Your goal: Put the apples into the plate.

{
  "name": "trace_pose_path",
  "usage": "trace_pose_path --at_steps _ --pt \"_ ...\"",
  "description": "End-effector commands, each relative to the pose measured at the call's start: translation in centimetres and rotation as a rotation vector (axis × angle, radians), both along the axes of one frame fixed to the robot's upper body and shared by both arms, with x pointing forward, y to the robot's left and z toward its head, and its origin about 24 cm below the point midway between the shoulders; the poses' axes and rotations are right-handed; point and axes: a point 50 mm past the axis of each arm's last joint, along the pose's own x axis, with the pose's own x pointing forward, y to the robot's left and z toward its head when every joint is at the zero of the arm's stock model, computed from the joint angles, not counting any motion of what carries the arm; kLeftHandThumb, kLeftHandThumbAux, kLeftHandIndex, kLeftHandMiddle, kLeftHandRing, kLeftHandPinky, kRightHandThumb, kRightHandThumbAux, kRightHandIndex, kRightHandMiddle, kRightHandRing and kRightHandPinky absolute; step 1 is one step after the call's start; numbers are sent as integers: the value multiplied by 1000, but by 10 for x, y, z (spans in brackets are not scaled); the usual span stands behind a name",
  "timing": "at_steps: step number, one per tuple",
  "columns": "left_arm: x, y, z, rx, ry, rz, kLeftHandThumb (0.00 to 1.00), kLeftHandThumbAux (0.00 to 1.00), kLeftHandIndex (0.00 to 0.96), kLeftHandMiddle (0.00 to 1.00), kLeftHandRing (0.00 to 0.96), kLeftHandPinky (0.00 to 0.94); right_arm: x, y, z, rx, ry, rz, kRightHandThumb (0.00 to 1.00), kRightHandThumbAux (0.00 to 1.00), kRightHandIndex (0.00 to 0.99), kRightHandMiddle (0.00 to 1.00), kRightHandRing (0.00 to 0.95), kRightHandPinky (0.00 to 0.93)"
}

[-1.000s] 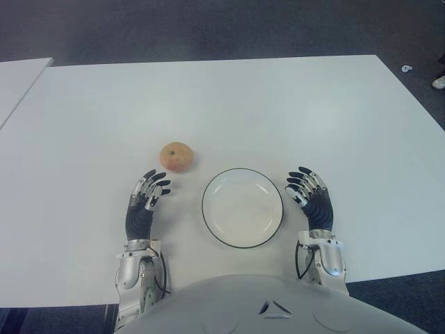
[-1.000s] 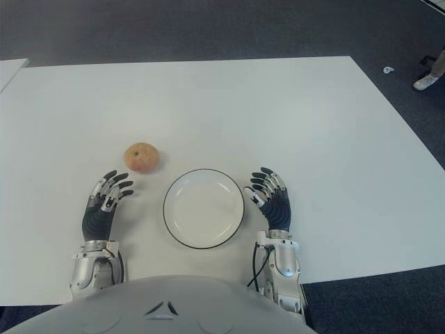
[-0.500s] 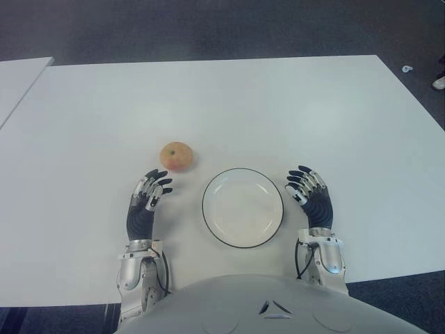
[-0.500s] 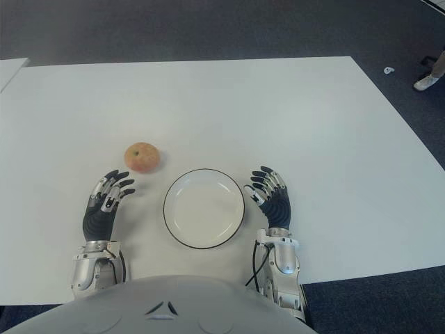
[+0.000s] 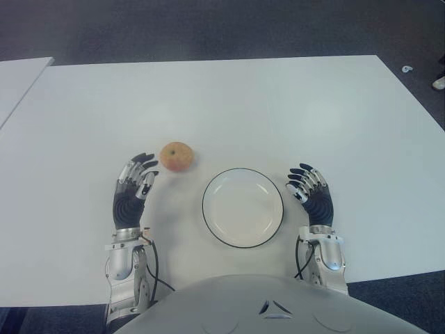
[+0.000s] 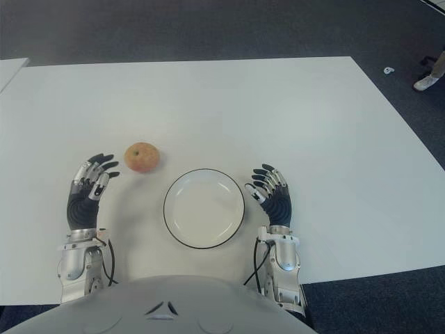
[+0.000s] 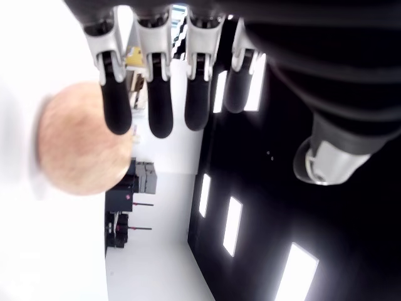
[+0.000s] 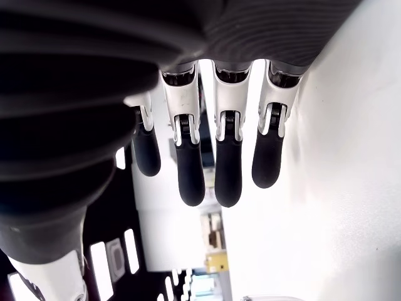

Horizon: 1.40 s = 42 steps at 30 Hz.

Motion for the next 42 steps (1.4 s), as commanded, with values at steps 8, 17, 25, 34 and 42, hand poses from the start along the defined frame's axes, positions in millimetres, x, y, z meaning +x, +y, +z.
trace_pose_path --at_steps 8,17,25,34,42 --pt "10 7 11 692 -87 -4 445 454 146 190 202 208 -23 -6 -39 43 215 -28 447 738 234 371 364 381" --pt "23 15 14 939 -136 24 408 405 144 176 174 170 -22 -6 -42 47 218 -39 457 734 230 371 360 378" --pt "34 23 13 1145 -126 24 368 363 134 141 124 119 -22 -7 -43 41 221 -48 465 743 238 376 368 389" --pt "51 27 9 1253 -77 5 377 334 114 116 89 84 -22 -6 -45 61 215 -52 487 747 246 381 373 384" --pt "64 31 5 1296 -55 -23 396 330 117 114 91 102 -22 -5 -45 54 214 -43 459 737 236 378 369 384"
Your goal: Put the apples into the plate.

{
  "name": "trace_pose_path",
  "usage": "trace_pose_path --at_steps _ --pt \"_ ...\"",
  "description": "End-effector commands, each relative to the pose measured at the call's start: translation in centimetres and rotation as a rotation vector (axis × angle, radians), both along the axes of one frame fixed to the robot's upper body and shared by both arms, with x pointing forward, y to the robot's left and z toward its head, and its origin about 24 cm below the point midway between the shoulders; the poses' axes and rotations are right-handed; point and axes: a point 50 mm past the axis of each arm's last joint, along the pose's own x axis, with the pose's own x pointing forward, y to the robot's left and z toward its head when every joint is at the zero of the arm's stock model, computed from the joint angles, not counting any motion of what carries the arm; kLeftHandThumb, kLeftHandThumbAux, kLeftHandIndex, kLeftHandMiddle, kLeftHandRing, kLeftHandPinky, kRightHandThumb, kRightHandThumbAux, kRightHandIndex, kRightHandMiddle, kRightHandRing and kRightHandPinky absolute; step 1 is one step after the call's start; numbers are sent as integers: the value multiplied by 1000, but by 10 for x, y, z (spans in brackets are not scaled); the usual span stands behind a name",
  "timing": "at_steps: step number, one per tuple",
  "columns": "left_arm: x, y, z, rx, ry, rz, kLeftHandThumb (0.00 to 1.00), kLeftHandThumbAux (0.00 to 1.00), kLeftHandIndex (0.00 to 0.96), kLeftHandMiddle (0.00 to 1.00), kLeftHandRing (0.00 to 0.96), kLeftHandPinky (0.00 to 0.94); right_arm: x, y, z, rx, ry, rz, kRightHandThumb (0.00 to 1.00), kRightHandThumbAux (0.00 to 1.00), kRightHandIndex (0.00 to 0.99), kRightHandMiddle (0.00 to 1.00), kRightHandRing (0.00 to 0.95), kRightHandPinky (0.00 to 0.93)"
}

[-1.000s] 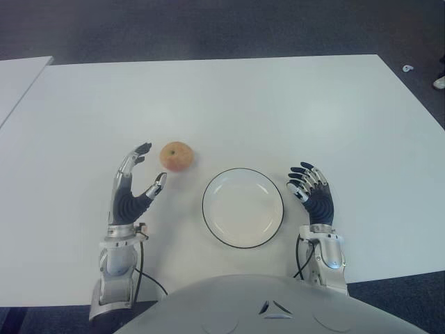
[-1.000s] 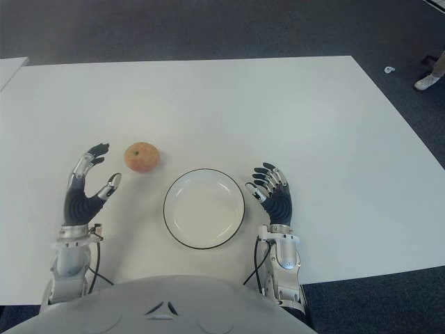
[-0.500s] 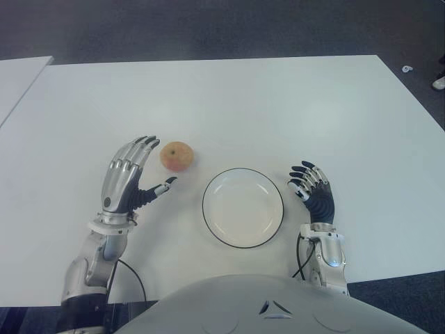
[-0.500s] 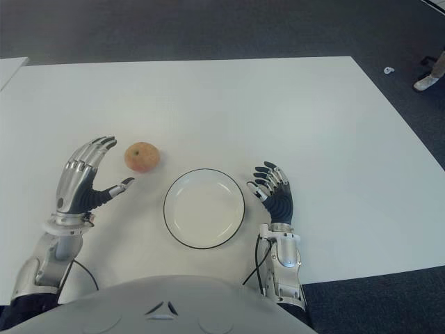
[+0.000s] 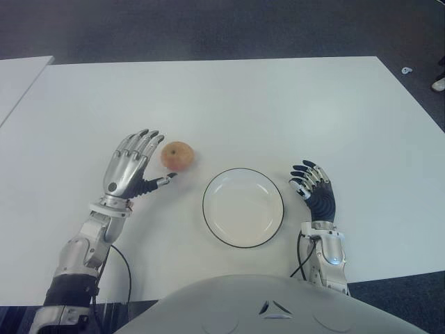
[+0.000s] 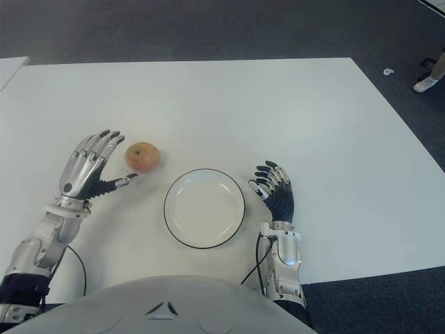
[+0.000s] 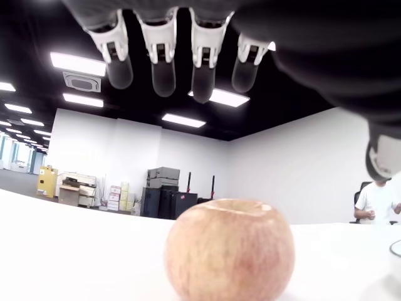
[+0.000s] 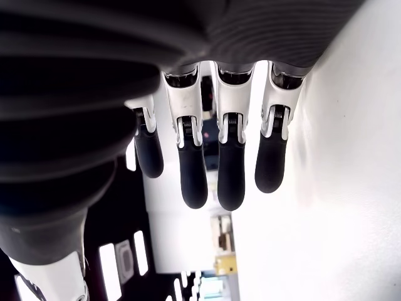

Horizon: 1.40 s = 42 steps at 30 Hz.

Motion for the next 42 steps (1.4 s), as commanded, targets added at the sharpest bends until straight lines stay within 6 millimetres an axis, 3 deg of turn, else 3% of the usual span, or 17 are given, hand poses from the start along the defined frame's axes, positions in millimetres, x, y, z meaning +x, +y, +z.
trace_pose_path --at_steps 1,42 --pt "8 3 -5 37 29 -7 397 332 119 117 96 106 -29 1 -40 50 243 -22 456 737 238 377 368 382" --pt "49 10 -29 117 235 -11 324 289 127 124 129 169 -30 8 -42 95 225 -12 440 751 227 381 377 390"
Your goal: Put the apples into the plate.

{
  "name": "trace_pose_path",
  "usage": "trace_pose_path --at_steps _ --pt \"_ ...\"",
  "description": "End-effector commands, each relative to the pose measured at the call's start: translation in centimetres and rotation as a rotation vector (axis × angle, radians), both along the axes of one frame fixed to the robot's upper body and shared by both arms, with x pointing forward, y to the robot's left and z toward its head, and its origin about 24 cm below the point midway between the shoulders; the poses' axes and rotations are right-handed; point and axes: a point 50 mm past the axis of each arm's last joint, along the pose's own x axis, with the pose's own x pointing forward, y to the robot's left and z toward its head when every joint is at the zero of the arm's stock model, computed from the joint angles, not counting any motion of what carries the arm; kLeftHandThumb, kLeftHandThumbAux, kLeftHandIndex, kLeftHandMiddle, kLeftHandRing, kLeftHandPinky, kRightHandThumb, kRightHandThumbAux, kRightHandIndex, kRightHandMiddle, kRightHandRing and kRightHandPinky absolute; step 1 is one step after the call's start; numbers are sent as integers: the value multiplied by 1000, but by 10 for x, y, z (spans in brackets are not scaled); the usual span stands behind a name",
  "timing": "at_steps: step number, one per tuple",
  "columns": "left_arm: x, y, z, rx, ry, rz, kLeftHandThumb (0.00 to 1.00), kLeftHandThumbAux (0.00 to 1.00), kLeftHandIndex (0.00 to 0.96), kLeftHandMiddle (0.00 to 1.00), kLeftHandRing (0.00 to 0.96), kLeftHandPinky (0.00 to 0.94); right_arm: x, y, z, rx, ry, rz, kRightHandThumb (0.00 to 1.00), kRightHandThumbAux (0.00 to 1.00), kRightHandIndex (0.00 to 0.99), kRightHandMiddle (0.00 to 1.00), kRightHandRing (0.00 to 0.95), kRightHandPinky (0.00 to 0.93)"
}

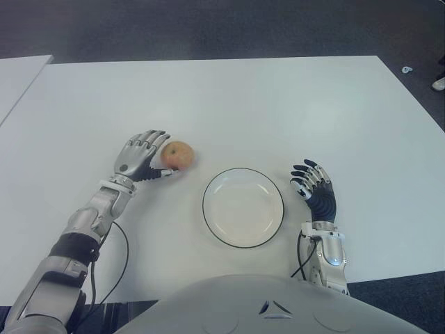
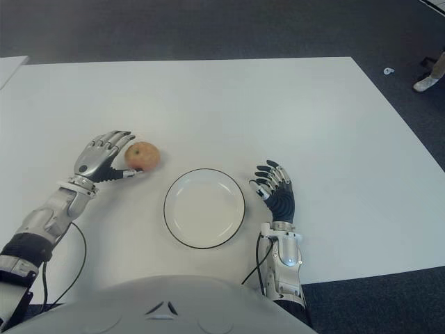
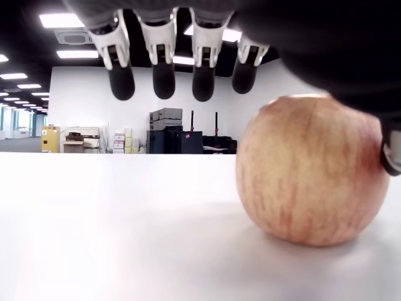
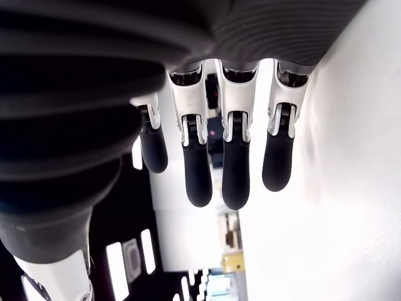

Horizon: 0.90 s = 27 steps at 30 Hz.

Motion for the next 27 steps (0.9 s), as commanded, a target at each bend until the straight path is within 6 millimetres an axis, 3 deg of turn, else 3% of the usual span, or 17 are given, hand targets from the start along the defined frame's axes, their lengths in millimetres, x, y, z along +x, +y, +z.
trace_pose_path --at_steps 1,19,23,27 --pt "3 1 -5 14 44 1 321 287 126 125 130 170 -30 7 -43 78 253 -21 440 751 228 381 376 390" --pt "11 -10 -12 51 106 -40 322 239 135 148 144 201 -29 9 -42 77 245 -22 434 747 239 382 373 391" --pt "11 -13 -12 54 125 -63 357 252 219 259 246 302 -29 10 -42 83 241 -22 438 747 235 381 374 390" --pt "13 -14 -12 82 157 -84 404 262 327 469 465 482 -29 10 -41 88 237 -25 447 745 238 382 373 385"
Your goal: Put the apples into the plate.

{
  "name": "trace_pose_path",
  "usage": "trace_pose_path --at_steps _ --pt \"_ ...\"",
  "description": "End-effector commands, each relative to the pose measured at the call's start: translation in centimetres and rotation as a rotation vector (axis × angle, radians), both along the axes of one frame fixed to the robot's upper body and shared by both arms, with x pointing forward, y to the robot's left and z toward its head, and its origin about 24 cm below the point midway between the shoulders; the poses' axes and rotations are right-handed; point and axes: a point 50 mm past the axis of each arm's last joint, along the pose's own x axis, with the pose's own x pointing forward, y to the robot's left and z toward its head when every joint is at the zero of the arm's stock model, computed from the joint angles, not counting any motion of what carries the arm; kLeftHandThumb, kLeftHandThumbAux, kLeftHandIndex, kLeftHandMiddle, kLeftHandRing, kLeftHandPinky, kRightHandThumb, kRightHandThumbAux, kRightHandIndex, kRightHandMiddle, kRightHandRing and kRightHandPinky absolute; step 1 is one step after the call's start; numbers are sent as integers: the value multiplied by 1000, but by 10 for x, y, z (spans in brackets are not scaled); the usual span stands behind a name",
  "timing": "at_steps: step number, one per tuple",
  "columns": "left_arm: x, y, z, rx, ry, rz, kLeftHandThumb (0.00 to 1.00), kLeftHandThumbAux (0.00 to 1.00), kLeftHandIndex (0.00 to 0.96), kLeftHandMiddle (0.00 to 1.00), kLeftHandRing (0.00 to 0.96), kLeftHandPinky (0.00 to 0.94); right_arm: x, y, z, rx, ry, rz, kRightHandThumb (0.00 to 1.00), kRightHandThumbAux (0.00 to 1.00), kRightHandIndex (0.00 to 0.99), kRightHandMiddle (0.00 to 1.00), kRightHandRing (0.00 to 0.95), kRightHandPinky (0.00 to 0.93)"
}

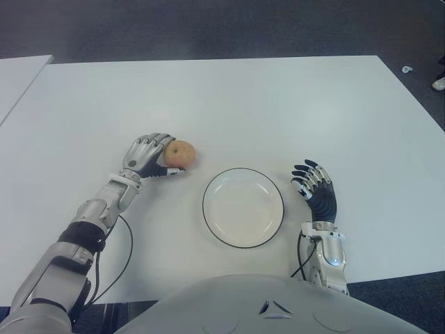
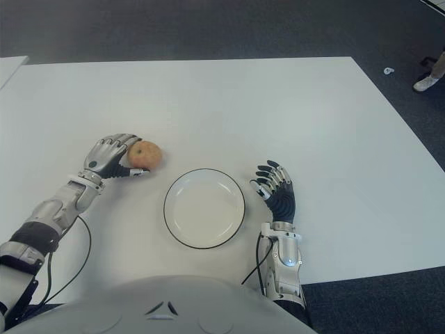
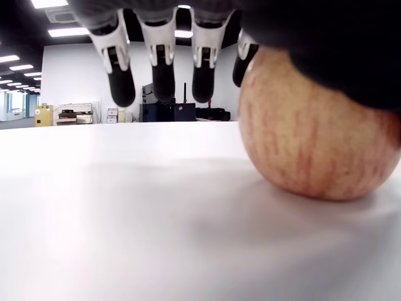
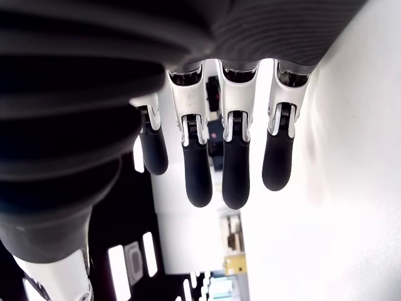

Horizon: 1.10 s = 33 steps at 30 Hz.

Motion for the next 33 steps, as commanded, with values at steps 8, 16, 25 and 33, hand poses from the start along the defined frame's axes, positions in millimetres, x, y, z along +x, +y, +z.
trace_pose_path --at_steps 8,16,25,33 --pt "0 -3 -6 117 106 -83 602 545 499 680 633 678 -29 9 -41 80 246 -26 421 743 241 382 366 378" --pt "-2 -7 -3 92 79 -108 715 686 447 746 697 717 -29 8 -40 82 246 -36 436 746 237 388 373 391" --pt "-3 -11 2 60 91 -109 721 697 444 769 726 735 -29 8 -41 89 246 -27 442 748 231 387 378 390" --pt "-3 -12 5 26 102 -92 721 700 444 777 735 733 -29 8 -41 90 242 -20 427 748 230 382 374 387"
